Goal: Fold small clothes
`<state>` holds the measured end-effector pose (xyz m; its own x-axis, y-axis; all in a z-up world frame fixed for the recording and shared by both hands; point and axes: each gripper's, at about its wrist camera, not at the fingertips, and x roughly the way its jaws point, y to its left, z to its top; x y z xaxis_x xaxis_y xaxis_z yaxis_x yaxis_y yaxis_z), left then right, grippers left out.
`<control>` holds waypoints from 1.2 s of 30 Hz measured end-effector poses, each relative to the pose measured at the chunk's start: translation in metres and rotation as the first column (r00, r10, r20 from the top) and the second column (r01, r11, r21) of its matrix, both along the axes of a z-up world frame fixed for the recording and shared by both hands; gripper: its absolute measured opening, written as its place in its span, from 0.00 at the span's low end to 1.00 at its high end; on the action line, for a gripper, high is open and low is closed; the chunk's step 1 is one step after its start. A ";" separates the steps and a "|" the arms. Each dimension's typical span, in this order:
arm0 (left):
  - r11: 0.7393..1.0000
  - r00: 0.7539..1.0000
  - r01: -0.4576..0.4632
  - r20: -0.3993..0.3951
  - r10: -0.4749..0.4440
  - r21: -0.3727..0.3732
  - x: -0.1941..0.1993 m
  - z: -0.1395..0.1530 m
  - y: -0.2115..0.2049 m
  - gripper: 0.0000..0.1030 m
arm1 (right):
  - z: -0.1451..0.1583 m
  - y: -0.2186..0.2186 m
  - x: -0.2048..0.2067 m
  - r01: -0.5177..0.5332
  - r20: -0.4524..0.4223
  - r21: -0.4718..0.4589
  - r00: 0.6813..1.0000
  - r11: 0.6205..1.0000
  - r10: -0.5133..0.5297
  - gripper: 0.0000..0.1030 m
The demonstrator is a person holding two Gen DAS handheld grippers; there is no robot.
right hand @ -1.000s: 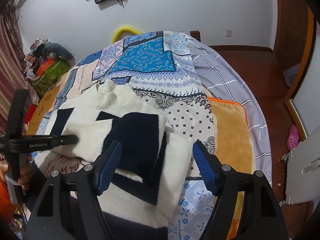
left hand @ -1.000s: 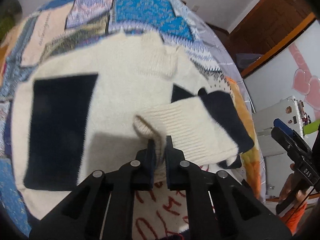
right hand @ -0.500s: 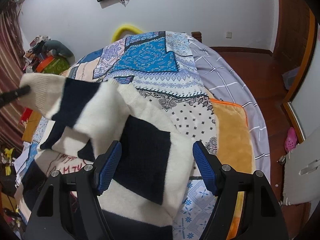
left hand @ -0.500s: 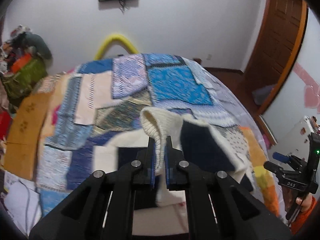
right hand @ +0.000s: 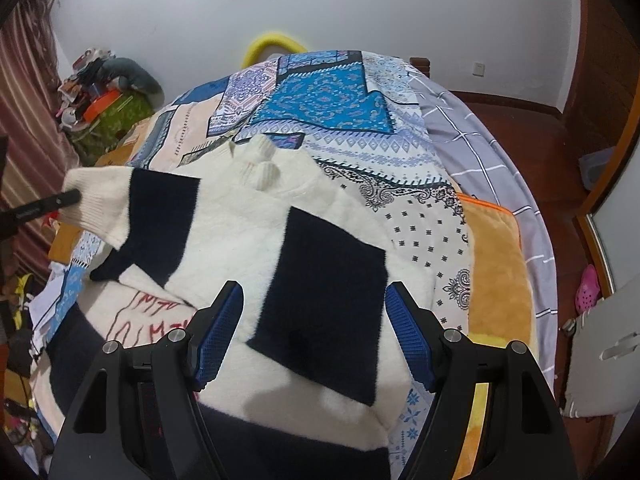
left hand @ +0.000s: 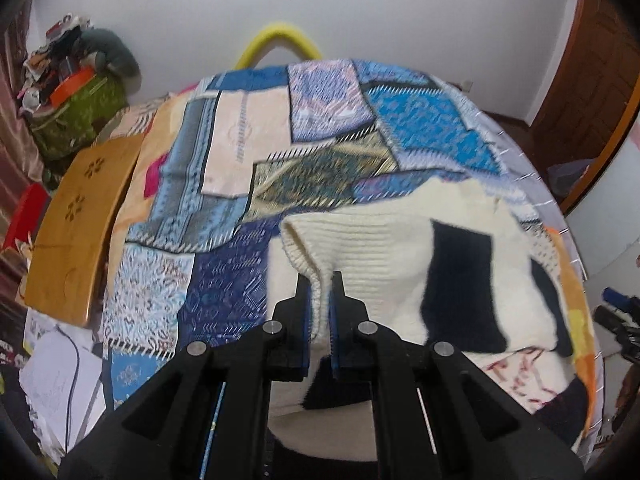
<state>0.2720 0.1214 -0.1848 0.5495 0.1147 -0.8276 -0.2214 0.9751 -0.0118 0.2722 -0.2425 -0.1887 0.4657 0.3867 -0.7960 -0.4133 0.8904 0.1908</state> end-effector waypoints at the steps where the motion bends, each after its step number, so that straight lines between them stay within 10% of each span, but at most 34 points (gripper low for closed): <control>1: 1.000 1.000 -0.002 -0.016 0.001 -0.002 0.001 -0.004 0.001 0.07 | 0.000 0.001 -0.001 0.000 0.000 0.000 1.000 1.000 0.000 0.68; 12: 1.000 0.988 -0.023 -0.151 0.022 -0.010 0.005 -0.050 0.016 0.09 | -0.006 -0.004 -0.009 0.028 -0.027 -0.001 0.999 1.000 -0.028 0.69; 19: 1.000 0.993 0.003 -0.120 0.000 0.027 -0.010 -0.031 0.012 0.45 | 0.006 -0.012 -0.017 0.051 -0.006 -0.007 0.999 0.999 -0.051 0.69; 36: 1.000 0.998 0.010 -0.061 -0.010 -0.008 -0.074 0.010 0.003 0.68 | 0.043 -0.025 -0.063 0.045 0.074 -0.019 0.996 0.999 -0.044 0.78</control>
<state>0.1977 0.1248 -0.1747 0.4993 0.1033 -0.8602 -0.2123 0.9772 -0.0060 0.2090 -0.2672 -0.1455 0.5399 0.3481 -0.7664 -0.3852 0.9117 0.1428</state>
